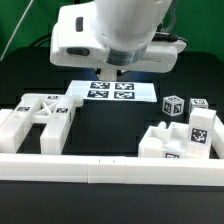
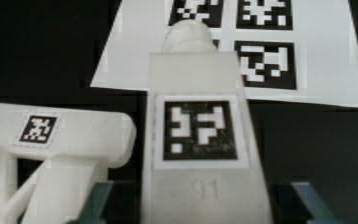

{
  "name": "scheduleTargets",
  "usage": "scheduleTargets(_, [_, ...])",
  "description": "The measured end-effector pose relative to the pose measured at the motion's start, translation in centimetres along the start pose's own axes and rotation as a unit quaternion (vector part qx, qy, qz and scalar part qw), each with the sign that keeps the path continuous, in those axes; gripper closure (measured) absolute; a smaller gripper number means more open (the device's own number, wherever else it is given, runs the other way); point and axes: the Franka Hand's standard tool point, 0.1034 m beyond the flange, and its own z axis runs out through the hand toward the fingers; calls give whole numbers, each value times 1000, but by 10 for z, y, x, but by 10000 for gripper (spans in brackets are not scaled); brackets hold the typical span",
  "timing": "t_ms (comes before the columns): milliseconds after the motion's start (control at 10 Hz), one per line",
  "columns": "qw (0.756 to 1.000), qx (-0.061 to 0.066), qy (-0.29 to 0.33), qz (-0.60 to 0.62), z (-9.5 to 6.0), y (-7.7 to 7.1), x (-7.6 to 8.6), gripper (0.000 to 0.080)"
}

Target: Assemble chair

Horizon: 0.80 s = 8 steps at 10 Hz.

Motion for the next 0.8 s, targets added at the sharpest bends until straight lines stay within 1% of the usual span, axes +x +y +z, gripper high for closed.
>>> scheduleTargets(100, [999,-6,47,-4,-15,-5,8,512])
scheduleTargets(200, [996,-8,86,-9,-25,-8,11,512])
scheduleTargets(500, [981,-7,193,-10,-28,-6,18,512])
scheduleTargets(600, [976,-1,217,-6,-30,-7,19,512])
scheduleTargets(700, [968,16,251,3,-42,-13,24,512])
scheduleTargets(800, [957,25,290,6,-57,-18,28,512])
